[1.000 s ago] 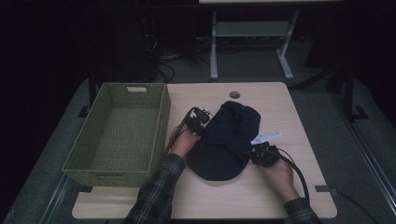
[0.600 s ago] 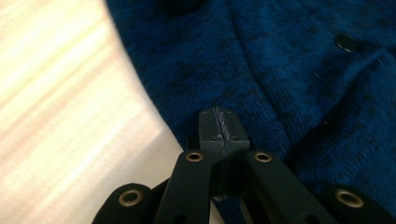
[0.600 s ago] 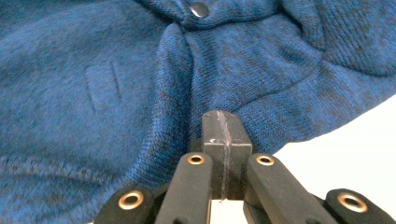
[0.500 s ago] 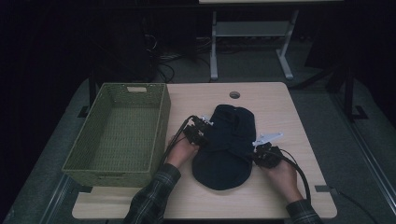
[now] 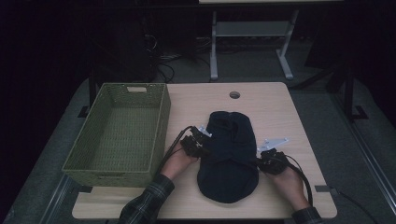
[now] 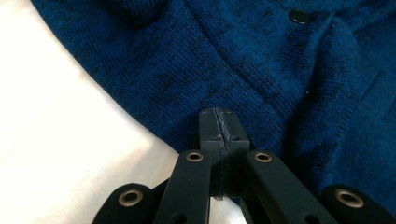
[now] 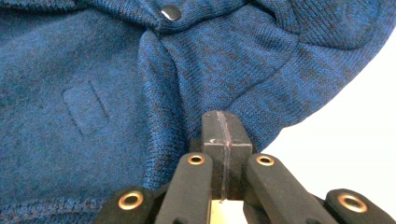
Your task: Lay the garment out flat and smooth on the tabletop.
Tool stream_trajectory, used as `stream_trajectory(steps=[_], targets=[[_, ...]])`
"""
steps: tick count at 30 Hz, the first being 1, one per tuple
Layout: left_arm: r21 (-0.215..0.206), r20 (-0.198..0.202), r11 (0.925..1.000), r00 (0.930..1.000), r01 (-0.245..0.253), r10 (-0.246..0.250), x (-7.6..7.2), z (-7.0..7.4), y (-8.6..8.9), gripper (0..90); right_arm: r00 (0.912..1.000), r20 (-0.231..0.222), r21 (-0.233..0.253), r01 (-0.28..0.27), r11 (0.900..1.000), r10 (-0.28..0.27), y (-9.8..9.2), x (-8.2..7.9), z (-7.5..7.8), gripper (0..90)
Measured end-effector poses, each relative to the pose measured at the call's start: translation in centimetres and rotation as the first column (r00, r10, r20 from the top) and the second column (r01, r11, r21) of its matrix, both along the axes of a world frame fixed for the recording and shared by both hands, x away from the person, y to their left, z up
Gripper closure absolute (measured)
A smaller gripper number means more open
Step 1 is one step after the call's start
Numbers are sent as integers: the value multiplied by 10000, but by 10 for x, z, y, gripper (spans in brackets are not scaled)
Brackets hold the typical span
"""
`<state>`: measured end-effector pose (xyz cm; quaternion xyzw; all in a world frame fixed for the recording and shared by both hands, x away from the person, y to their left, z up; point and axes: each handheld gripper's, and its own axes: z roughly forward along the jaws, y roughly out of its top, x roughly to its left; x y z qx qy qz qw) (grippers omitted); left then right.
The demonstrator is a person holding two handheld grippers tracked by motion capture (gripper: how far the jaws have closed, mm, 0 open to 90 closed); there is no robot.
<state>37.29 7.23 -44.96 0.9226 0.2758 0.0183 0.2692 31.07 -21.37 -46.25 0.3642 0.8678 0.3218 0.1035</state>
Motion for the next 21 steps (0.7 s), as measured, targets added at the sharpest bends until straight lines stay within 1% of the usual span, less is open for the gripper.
stream_trajectory(steps=[3,6,9,12,16,17,18,21], targets=[[46,16,9999,9999,153,-153,-9,0,-1,900,10000,-26,-4,-82,10000,82,-2,-6,0,899],[111,38,9994,9995,328,-328,-19,1,-3,900,9998,-15,-145,-215,9997,215,-2,-13,1,899],[54,40,9988,9988,487,-487,-28,1,-3,900,9997,-53,-54,-236,9997,236,-5,-20,1,899],[-65,-80,9979,9979,641,-642,-37,0,-3,900,9995,-103,-44,-300,9995,300,-7,-27,1,899],[-94,-122,9958,9958,907,-908,-47,0,-3,900,9993,-111,21,-367,9993,367,-9,-35,1,898],[-176,-140,9957,9957,909,-912,-49,0,-3,900,9993,-132,29,-362,9993,363,-9,-37,1,899],[-155,-95,9949,9950,995,-996,-51,0,-3,900,9992,-119,31,-393,9992,393,-9,-38,1,898],[-190,45,9944,9946,1035,-1034,-56,-1,-3,900,9991,-125,56,-413,9991,413,-10,-44,1,899]])
